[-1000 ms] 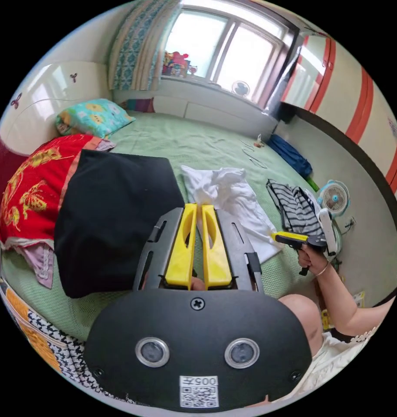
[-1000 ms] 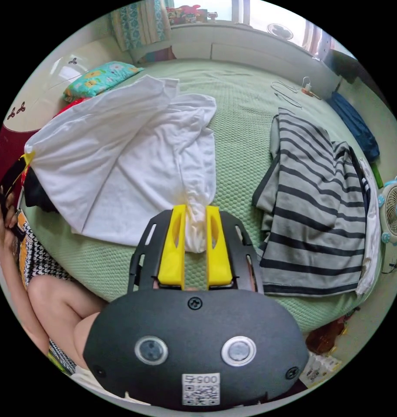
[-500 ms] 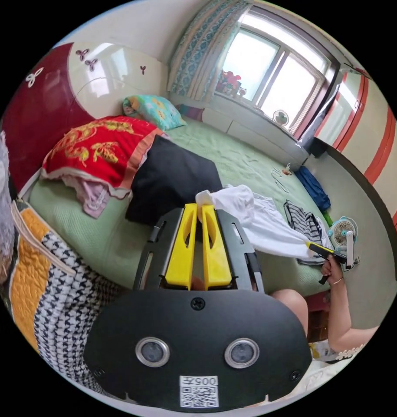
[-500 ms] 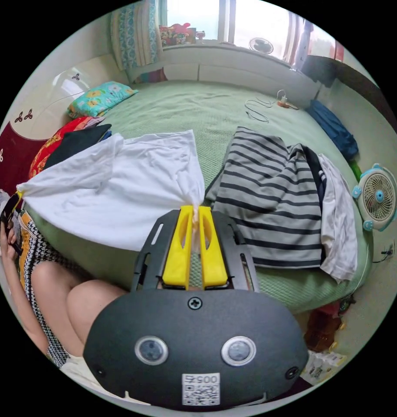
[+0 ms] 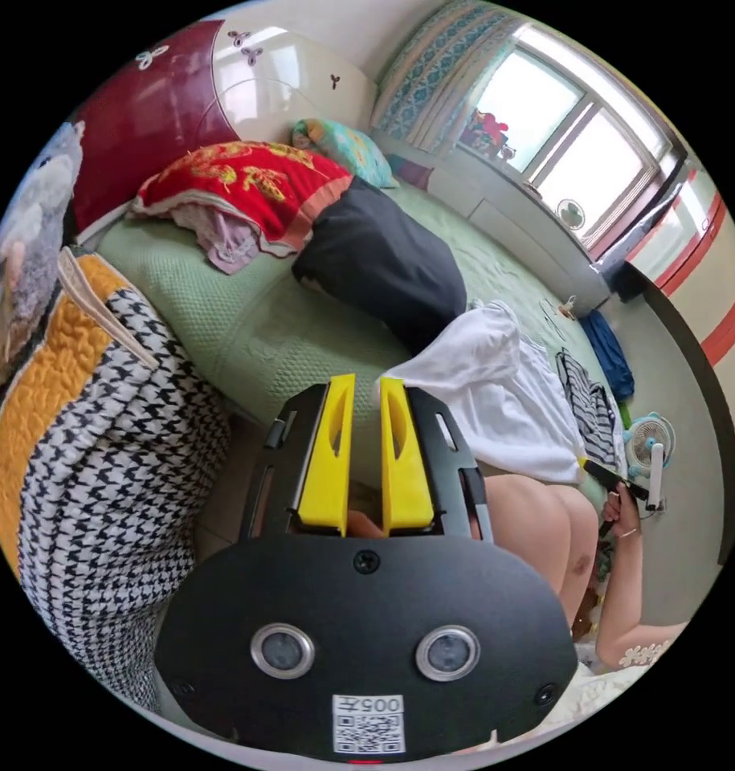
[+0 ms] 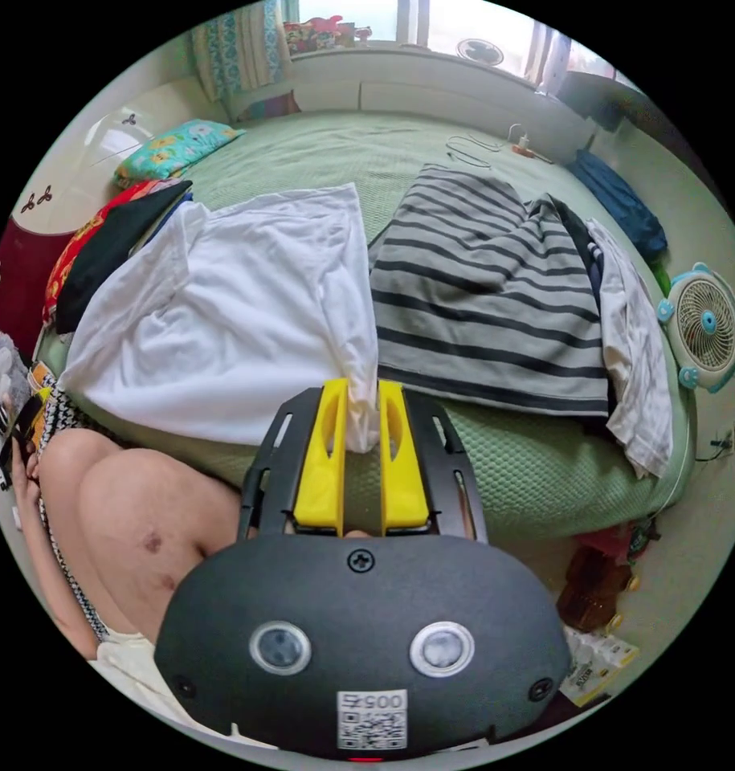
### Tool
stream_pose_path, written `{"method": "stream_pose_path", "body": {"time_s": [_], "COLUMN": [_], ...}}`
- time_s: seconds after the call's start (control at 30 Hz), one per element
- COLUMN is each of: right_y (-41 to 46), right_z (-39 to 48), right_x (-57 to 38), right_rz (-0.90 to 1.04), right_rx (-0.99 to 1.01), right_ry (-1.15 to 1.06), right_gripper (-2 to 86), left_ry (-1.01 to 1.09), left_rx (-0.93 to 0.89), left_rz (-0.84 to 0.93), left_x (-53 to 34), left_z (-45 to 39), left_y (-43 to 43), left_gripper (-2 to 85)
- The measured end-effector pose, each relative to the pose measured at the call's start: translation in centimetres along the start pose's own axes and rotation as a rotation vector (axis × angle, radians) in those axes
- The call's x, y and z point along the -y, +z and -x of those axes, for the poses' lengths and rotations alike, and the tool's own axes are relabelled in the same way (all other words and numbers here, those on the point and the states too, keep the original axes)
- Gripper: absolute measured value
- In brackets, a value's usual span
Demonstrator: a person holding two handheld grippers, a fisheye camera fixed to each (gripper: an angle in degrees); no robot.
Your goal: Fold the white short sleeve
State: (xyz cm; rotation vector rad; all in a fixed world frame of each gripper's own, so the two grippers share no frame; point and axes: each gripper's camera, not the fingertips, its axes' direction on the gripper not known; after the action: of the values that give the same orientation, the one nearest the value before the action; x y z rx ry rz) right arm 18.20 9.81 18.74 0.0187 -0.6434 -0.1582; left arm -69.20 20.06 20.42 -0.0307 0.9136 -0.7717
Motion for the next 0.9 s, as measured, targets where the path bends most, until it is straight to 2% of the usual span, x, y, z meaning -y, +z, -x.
{"method": "stream_pose_path", "body": {"time_s": [0.13,0.27,0.37,0.5,0.7,0.83,0.9], "right_y": [-1.6,-3.5,-3.1,-0.1,6.4,6.1,5.8], "right_z": [0.5,2.0,3.1,3.3,3.0,3.2,3.8], "right_x": [0.3,2.6,6.2,12.5,17.7,16.5,15.7], "right_rz": [-0.059,-0.188,-0.215,-0.140,0.102,0.020,-0.020], "right_rx": [-0.025,0.016,-0.003,0.017,0.046,0.059,0.090], "right_ry": [-0.054,-0.177,-0.261,-0.312,-0.309,-0.311,-0.354], "right_gripper": [8.4,11.2,12.7,13.2,12.8,8.9,2.3], "left_ry": [0.244,0.450,0.511,0.586,0.545,0.545,0.554], "left_rx": [-0.085,-0.185,-0.202,-0.157,-0.115,-0.111,-0.118], "left_rz": [-0.007,0.017,0.046,0.150,0.300,0.251,0.250], "left_x": [2.4,5.6,8.2,10.3,10.4,9.5,9.6], "left_z": [-6.8,-15.2,-19.4,-23.1,-23.0,-22.5,-22.8], "left_y": [0.6,5.9,11.0,17.6,25.5,26.4,26.4], "left_gripper": [12.6,18.4,20.7,21.3,18.3,11.5,8.3]}}
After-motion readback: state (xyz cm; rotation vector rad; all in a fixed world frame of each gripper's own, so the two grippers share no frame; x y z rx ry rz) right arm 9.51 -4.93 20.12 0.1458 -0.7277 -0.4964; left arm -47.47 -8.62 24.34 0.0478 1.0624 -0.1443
